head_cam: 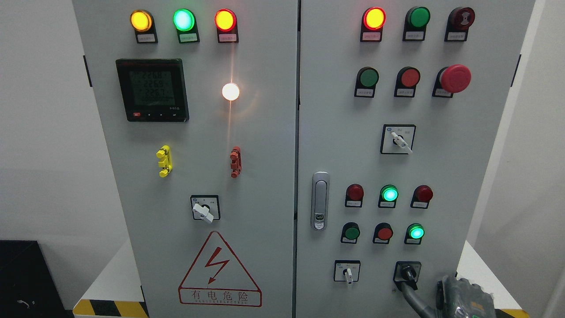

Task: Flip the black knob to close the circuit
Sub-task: 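Grip the black knob with the right hand and twist it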

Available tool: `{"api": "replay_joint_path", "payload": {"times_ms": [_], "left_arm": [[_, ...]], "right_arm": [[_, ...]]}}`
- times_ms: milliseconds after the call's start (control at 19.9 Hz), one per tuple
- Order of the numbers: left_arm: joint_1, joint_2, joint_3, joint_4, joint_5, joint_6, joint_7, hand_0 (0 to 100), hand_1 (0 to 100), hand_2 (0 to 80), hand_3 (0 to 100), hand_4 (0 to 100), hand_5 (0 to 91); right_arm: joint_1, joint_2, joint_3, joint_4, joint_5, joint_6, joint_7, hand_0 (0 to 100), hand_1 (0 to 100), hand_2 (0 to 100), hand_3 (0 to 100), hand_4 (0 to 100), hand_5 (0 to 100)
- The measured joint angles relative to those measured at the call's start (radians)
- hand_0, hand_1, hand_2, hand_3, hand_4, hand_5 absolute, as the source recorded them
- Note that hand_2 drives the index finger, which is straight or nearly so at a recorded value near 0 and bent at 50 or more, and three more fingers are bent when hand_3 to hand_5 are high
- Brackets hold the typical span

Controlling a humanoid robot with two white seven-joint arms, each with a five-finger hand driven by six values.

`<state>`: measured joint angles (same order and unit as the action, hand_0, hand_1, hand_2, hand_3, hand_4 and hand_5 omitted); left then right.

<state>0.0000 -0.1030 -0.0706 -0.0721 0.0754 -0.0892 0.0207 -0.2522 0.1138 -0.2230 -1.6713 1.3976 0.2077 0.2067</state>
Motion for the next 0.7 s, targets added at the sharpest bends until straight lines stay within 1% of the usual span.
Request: {"api": "replay_joint_path", "payload": {"times_ms": [703], "left_arm": [[0.0,0.0,0.0,0.0,0.0,0.0,0.0,12,56,0.0,0,0,0.0]], "right_arm": [[-0.004,0.0,-0.022,0.0,-0.023,0.003,-0.01,0,0,92,100,98,100]]}}
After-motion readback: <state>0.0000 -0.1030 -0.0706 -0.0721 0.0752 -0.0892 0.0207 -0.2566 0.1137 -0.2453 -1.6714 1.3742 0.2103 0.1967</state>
